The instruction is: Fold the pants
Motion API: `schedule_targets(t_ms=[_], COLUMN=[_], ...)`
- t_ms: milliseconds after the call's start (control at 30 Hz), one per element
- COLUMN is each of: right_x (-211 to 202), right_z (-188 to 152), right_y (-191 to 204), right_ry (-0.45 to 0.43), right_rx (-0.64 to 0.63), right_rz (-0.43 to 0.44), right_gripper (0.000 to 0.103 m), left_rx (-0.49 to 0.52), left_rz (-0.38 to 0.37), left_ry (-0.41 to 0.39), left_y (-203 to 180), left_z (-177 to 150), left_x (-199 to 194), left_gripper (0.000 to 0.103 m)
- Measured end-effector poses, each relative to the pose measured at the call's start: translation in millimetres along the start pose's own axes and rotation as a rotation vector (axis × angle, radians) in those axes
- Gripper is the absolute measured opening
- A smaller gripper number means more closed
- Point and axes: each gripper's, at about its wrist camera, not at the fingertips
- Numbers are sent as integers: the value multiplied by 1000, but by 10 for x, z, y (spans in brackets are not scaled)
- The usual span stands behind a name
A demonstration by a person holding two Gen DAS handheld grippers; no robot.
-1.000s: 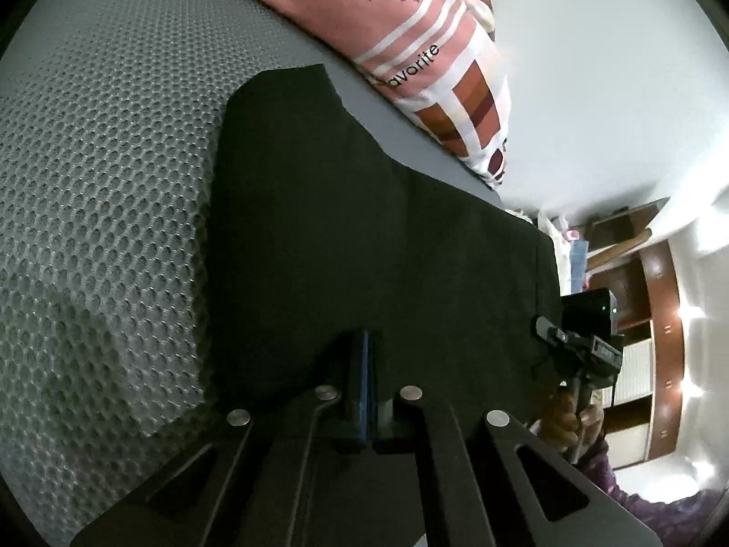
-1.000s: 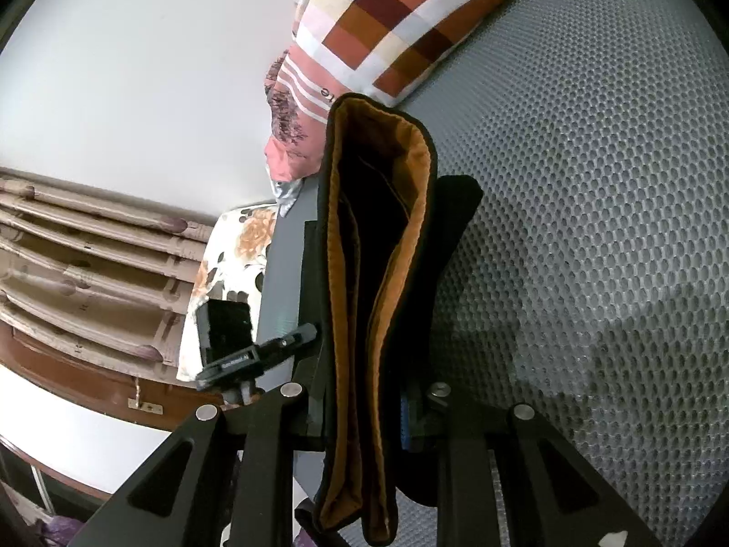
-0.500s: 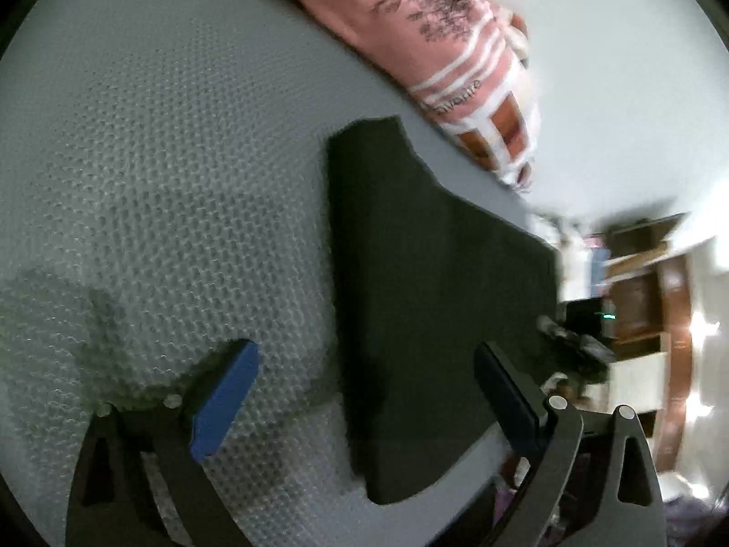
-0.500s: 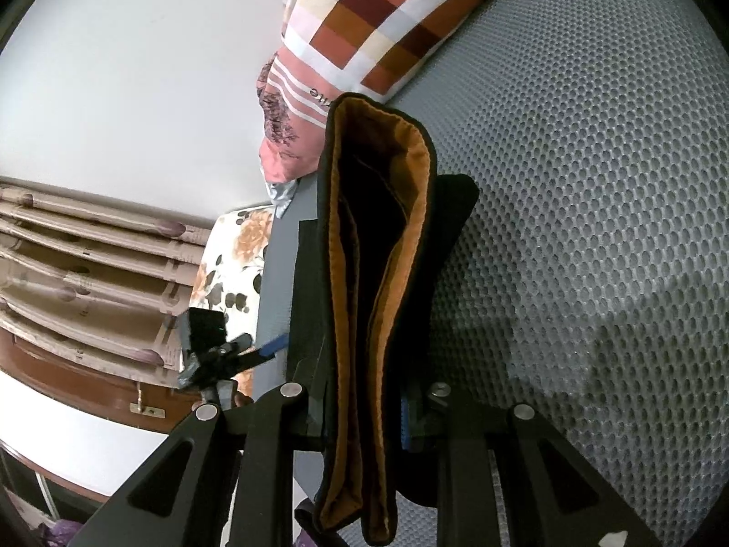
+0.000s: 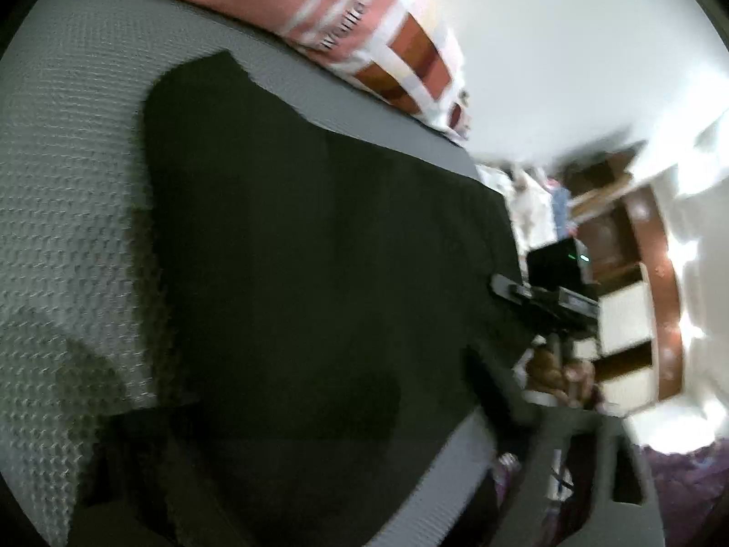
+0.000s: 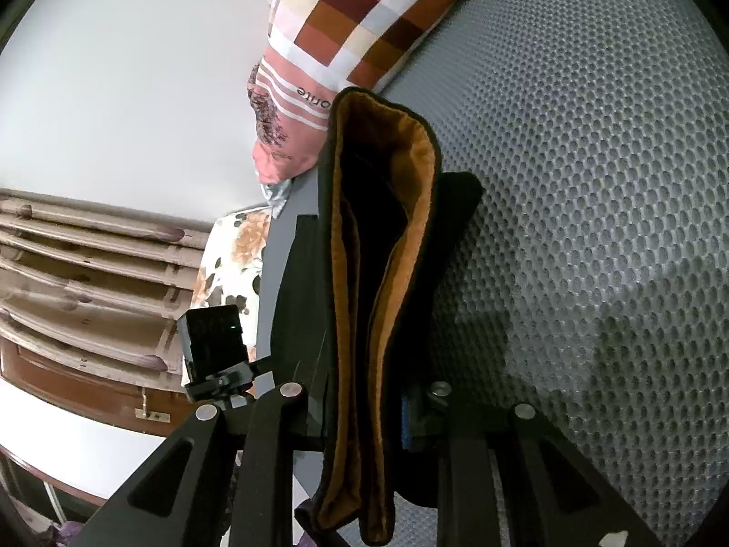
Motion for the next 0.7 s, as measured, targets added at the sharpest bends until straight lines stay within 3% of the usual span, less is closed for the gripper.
schedule_targets(t_ms=[33,67,133,300,500,700], right_x=[1,-1,-6,21,76,187], right_z=[-3,-4,-15,15,60,191], right_y=[2,8,37,144,244,415], right_ry=[0,0,-2,-13,-35,-58], right_rx=[-7,-16,-38,-67,-87,-129], right_rz=[-3,-5,-7,6,53,89], right_gripper=[20,20,19,19,19,19], left_rx=[-12,-25,-15,121,257,287], left_rz=[36,57,86,194,268,308], left_ry=[-17,-27,-41,-95,-166,-216], left_y=[34,83,100,-210,-461,-453], left_z=[0,11,8,11,118,227], left_x=[-11,-36,-79,-110,-246,-379], left_gripper=[32,27,25,22,18,18])
Point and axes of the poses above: each gripper's, at about its wrist camera, not at the fingertips, and x roughly the way its jaws point, y to its left, z to its top, and after that the axes turned 9 degrees about -y, right-handed
